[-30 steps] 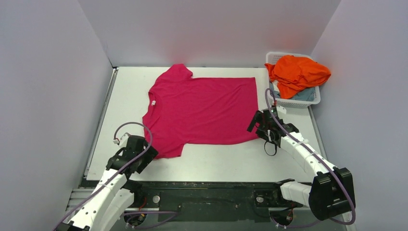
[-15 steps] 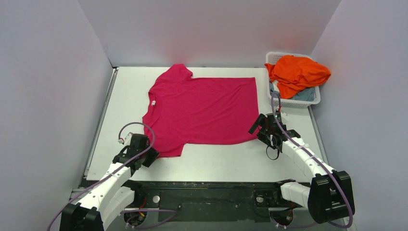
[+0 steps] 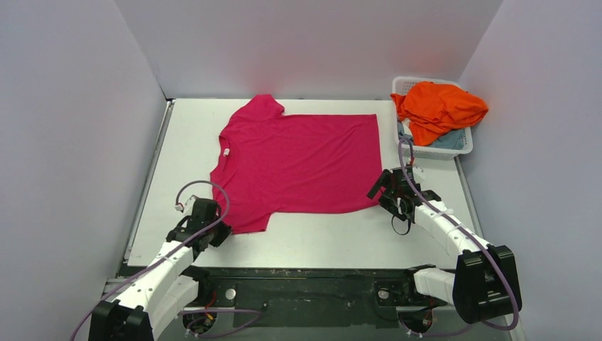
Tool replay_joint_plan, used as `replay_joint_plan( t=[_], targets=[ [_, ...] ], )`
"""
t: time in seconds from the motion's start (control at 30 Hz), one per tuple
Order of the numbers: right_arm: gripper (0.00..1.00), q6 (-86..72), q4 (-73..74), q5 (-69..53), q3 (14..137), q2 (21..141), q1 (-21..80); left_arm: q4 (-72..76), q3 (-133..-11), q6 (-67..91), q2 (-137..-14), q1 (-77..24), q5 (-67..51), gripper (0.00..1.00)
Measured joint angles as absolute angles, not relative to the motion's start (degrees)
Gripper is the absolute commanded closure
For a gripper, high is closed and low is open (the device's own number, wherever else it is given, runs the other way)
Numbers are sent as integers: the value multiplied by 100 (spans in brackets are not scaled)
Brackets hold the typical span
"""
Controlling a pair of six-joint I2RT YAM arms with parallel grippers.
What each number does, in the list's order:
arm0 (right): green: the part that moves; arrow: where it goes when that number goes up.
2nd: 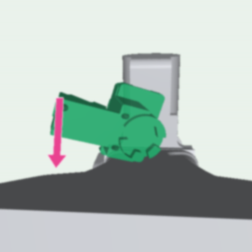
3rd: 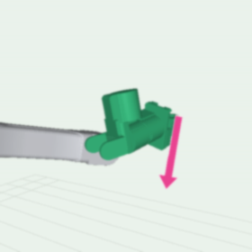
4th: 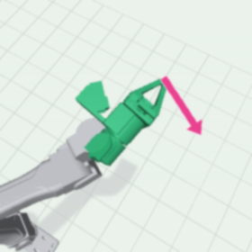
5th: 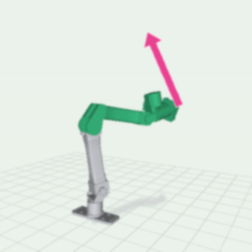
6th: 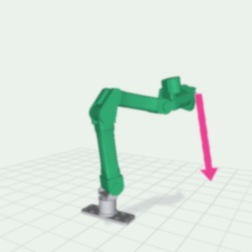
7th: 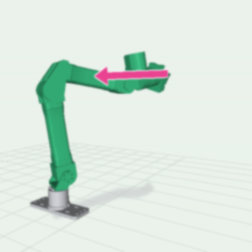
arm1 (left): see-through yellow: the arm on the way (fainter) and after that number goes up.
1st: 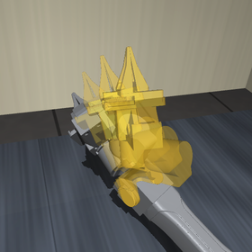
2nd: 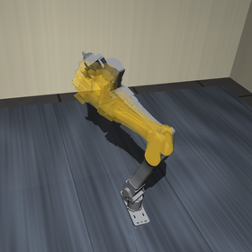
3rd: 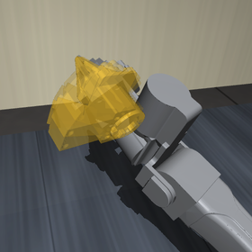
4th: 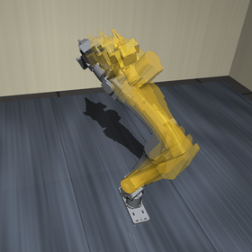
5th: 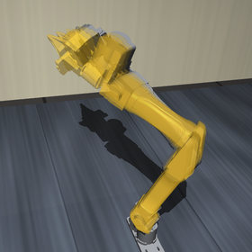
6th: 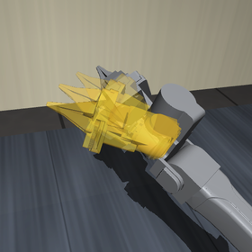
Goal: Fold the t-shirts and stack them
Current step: Flatten out the tshirt
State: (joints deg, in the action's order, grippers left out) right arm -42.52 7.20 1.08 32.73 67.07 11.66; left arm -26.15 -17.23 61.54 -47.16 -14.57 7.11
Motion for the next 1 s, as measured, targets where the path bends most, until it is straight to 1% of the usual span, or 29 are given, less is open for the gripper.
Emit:
replay_joint_plan(
  t=[0.1,0.27,0.47,0.6,0.67,0.73,0.77,0.8,0.83,0.87,0.9,1.0],
  targets=[
    [20,-4364,727,158,3273,6823,1166,-3063,-1883,6055,-4613,-1455,705,100],
    [28,-4525,598,169,3273,7234,1166,-3695,-2045,6071,-4066,-1514,611,100],
    [31,-4713,222,180,3291,7658,1166,-4193,-2027,6289,-3776,-1573,390,100],
    [35,-4794,-32,193,3295,7758,1166,-4353,-2001,6412,-3684,-1584,373,100],
    [41,-4818,-178,196,3295,7824,1166,-4379,-1997,6438,-3658,-1584,373,100],
    [51,-4849,-364,191,3308,7922,1166,-4401,-1997,6458,-3660,-1584,373,100],
    [66,-4866,-451,187,3310,7966,1166,-4410,-1997,6471,-3660,-1584,373,100],
    [75,-4882,-499,191,3312,8014,1166,-4414,-1997,6482,-3660,-1584,375,100],
    [90,-4893,-561,185,3321,8062,1166,-4418,-1997,6495,-3660,-1584,375,100],
    [96,-4912,-578,180,3328,8143,1166,-4421,-1997,6499,-3660,-1584,377,100],
    [100,-4906,-587,167,3341,8193,1164,-4425,-1997,6510,-3660,-1584,377,100],
    [100,-4919,-438,158,3468,8307,1173,-4431,-1997,6517,-3660,-1584,381,100]
  ],
)
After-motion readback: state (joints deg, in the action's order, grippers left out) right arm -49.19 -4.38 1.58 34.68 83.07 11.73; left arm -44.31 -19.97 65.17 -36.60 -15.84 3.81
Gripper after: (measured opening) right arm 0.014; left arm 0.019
